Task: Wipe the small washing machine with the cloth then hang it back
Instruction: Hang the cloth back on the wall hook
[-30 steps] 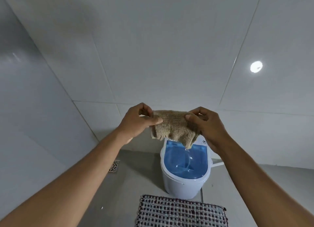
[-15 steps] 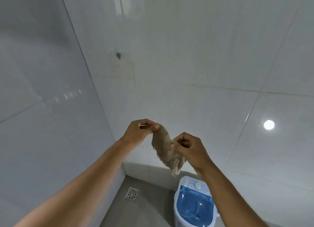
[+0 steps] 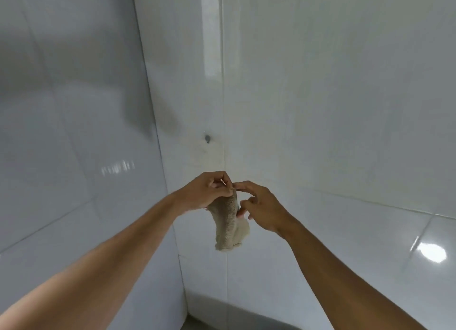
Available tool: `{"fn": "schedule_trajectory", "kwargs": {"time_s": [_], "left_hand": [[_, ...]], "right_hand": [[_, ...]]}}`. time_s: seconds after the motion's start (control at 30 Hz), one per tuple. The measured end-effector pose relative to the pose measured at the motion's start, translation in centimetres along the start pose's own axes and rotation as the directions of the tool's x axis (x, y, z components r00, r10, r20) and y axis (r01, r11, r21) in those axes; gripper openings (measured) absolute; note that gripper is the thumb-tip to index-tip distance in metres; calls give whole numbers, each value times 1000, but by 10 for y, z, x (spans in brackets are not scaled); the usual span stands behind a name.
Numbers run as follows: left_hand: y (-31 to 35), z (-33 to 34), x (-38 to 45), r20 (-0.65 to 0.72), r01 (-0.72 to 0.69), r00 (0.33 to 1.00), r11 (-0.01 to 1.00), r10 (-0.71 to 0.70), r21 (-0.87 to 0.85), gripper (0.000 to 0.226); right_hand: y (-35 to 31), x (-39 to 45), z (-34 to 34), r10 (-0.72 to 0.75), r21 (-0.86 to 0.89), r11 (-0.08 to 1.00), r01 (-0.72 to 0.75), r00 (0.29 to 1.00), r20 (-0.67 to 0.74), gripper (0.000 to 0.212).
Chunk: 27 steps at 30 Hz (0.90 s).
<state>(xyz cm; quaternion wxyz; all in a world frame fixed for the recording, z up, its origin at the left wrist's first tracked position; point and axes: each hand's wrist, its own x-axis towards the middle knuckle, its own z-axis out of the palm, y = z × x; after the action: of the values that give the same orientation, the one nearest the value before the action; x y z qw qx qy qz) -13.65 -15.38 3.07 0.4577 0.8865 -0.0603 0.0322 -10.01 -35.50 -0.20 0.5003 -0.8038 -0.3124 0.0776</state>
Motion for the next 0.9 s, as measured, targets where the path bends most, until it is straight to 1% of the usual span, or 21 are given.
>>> {"fn": "schedule_trajectory", "kwargs": {"time_s": [0.1,0.17,0.27,0.33,0.4,0.47,0.53,0.63,0.7,0.77,0.9], "left_hand": [[-19,-38,32,12,-30,999,1000,30,5,7],[-32,-61,52,6,-39,999,999,39,37,8],[-54,-93,87,-28,-98,995,993,100,63,7],[-69,-109,109,-76,-139,987,987,145,84,4],[-83,-121,131,-124,-151,979,985,160,82,6],[-92,-127,148,-178,-163,968,983,175,84,8],[-100,-131,166,-256,-193,943,976,214,106,9],[-106,-133,188,-389,-233,882,964,266,132,9],[-106,-133,197,-440,-249,846,953,302,173,10],[-109,-133,203,-459,-266,819,937,343,225,10],[-124,-129,208,-469,-312,774,901,425,302,14]], "right_hand": [[-9,56,9,19,88,996,-17,999,-26,22],[-10,84,11,22,139,990,-13,998,-65,11],[-6,130,14,19,142,990,-1,991,-130,10],[-1,160,17,17,99,995,5,976,-217,12],[1,186,20,-49,-29,999,42,950,-310,14],[0,206,22,-176,-192,975,115,924,-340,13],[-2,226,26,-299,-377,911,165,895,-331,10],[-3,248,30,-412,-619,775,130,846,-339,7],[-3,258,31,-430,-693,716,87,837,-339,11],[-2,265,32,-422,-729,682,58,845,-327,15],[6,272,37,-411,-749,661,33,852,-324,18]]}}
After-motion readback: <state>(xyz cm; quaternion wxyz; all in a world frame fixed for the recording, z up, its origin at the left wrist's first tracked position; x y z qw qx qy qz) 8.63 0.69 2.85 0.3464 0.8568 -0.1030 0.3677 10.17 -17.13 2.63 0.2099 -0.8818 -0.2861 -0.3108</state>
